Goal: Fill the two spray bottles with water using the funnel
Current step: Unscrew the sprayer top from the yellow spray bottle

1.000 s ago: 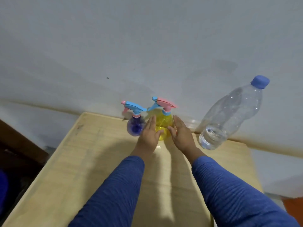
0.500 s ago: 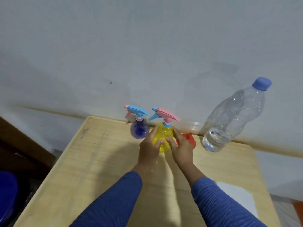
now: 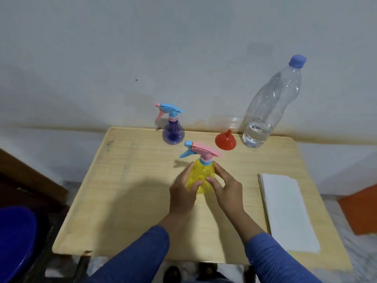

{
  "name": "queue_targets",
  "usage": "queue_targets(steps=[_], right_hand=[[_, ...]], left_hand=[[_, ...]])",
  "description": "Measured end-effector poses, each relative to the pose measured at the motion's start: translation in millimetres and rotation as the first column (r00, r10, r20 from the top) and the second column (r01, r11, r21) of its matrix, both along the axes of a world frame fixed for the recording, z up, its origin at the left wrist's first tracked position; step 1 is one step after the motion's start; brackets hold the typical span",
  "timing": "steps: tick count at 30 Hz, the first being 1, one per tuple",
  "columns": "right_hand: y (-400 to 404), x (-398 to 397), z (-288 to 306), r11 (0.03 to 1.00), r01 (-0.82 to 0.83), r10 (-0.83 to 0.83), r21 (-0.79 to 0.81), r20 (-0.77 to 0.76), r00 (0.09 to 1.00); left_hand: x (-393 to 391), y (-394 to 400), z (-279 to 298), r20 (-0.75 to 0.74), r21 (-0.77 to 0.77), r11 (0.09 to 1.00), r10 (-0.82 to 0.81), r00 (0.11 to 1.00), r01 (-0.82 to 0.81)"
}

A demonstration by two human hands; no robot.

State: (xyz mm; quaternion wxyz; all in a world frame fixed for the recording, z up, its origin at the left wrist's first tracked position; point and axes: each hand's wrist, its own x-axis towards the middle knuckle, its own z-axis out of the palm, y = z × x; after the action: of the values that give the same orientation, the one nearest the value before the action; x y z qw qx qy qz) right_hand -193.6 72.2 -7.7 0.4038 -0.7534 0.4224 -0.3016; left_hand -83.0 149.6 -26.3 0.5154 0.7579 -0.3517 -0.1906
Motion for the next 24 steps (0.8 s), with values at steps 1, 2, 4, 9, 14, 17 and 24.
queue_targets(steps=[1,2,4,9,14,17,24], right_hand=[[3.8,-1.8,-0.7,1.000,0.009,-0.009,0.004,0.006,1.000],[8.2,-3.9,-1.5,1.000,0.015,-0.015,0.012,0.010,1.000],[16.3,-8.1,-3.7,1.000,0.020,-0.020,0.018,0.007,1.000],[23.9,-12.1,-7.3,1.000,0.005,-0.005,0.021,0.002,1.000],[30.2,-7.0,7.4,0.996,0.080,-0.083,0.026,0.158,0.984],[31.9,0.0,20.6,0.991,0.130,-0.118,-0.021,0.295,0.948],[23.1,18.2,20.2,0.965,0.073,-0.010,-0.252,0.243,0.970]], left_hand=[[-1.1,3.0,-0.1,-0.007,-0.001,1.000,-0.007,1.000,0.007],[-2.5,6.5,-0.9,-0.011,0.001,1.000,-0.015,1.000,0.015],[-5.2,13.4,-3.2,-0.007,0.005,1.000,-0.028,1.000,0.028],[-8.5,19.1,-4.9,-0.102,0.020,0.998,-0.058,0.993,0.061],[-8.8,18.3,-9.3,-0.200,0.024,0.999,-0.043,0.979,0.048],[-8.2,18.4,-11.2,-0.193,0.031,0.998,-0.054,0.980,0.062],[-7.8,18.7,-14.9,-0.144,0.007,0.997,-0.075,0.987,0.076]])
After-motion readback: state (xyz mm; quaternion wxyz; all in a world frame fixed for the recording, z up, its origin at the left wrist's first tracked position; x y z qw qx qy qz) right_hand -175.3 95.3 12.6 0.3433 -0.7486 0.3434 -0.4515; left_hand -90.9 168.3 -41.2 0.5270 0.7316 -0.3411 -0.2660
